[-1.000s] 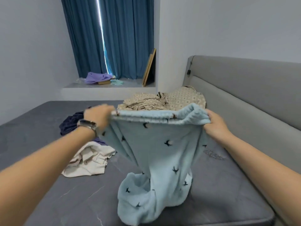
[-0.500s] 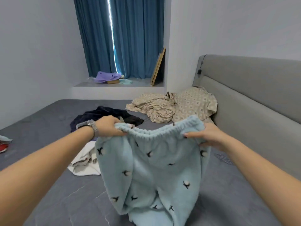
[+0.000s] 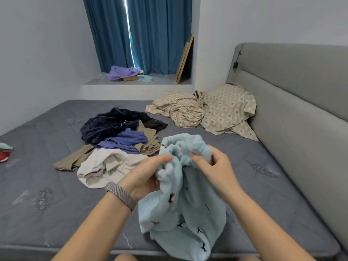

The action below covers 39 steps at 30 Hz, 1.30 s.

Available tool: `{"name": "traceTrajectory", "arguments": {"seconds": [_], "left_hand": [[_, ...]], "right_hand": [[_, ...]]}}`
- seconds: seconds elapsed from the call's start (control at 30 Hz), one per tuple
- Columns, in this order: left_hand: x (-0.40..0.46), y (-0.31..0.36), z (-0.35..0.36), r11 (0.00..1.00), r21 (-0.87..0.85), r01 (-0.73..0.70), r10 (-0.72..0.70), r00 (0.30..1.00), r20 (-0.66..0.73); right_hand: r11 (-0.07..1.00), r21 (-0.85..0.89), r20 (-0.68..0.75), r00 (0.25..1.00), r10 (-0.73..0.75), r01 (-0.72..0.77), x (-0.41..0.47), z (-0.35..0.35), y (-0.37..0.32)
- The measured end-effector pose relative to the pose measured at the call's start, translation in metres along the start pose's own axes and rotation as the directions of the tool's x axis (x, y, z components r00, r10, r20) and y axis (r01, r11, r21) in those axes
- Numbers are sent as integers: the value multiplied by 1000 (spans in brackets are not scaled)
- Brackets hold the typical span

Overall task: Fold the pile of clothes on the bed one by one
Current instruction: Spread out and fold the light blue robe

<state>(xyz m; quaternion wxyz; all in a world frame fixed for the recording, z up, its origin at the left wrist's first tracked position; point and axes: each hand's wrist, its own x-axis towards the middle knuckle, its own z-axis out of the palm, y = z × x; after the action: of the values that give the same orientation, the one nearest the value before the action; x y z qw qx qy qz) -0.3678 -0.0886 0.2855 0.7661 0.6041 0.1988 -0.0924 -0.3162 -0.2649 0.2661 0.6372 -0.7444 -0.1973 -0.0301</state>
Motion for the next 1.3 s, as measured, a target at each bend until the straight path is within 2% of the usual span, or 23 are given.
{"name": "traceTrajectory", "arguments": {"seconds": [0.1, 0.2, 0.3, 0.37, 0.4, 0.47, 0.53, 0.6, 0.63, 0.7, 0.77, 0.83, 0.9, 1.0, 1.07, 1.13, 1.17, 1.2, 1.23, 1.27, 1.3], "left_hand": [[-21, -14, 13, 992, -73, -104, 102, 994, -32], [-39, -32, 20, 974, -108, -200, 207, 976, 61], [-44, -47, 26, 927, -192, -322, 343, 935, 92], [-39, -56, 29, 877, -275, -394, 434, 895, 99], [-38, -59, 33, 856, -264, -445, 478, 875, 74], [-32, -64, 36, 832, -98, -547, 546, 837, -33], [-24, -62, 31, 818, 54, -572, 574, 808, -129], [-17, -52, 18, 812, 128, -569, 582, 805, -116], [-13, -43, 11, 794, 183, -579, 599, 797, -77], [-8, -19, 1, 719, 324, -615, 641, 767, 33], [-6, 8, 0, 628, 445, -639, 654, 743, 144], [-4, 37, 3, 551, 526, -648, 639, 733, 233], [-2, 63, 7, 526, 569, -633, 595, 751, 285], [2, 99, 13, 564, 588, -580, 514, 804, 299], [16, 120, 12, 618, 548, -563, 536, 812, 231], [45, 134, 1, 709, 466, -530, 573, 818, 58], [60, 136, -6, 778, 401, -484, 534, 845, -17], [80, 132, -15, 859, 336, -385, 429, 901, -64], [99, 124, -21, 931, 289, -221, 253, 965, -75], [114, 113, -23, 958, 284, -45, 65, 996, -61], [130, 97, -27, 949, 294, 117, -101, 992, -69]], "right_hand": [[994, 32, 100, 989, -109, 106, -29, 13, 1], [977, -18, 129, 969, -210, 214, -49, 19, 8], [959, -122, 166, 958, -234, 255, -59, 21, 14], [951, -134, 210, 946, -246, 277, -63, 21, 18], [950, -139, 253, 938, -237, 278, -65, 22, 18], [955, -123, 373, 904, -208, 270, -69, 22, 19], [968, -125, 500, 857, -128, 218, -71, 15, 16], [975, -170, 547, 837, -30, 146, -59, 2, 13], [983, -153, 503, 864, -12, 103, -48, -5, 12], [998, -59, 282, 959, 24, -8, -20, -20, 14], [995, -94, 132, 991, 38, -25, 12, -31, 19], [986, -164, 218, 975, 45, -9, 38, -34, 22], [995, -92, 370, 927, 66, -35, 58, -31, 28], [964, 22, 557, 804, 207, -264, 75, -24, 37], [930, 119, 531, 814, 236, -347, 91, -16, 35], [927, 191, 395, 890, 228, -322, 113, -8, 27], [933, 196, 329, 917, 227, -301, 124, -5, 24], [942, 178, 281, 932, 229, -285, 133, -1, 22], [947, 152, 264, 935, 237, -283, 142, 2, 25], [946, 131, 279, 927, 250, -295, 149, 5, 28], [940, 95, 322, 904, 282, -328, 155, 6, 34]]}}
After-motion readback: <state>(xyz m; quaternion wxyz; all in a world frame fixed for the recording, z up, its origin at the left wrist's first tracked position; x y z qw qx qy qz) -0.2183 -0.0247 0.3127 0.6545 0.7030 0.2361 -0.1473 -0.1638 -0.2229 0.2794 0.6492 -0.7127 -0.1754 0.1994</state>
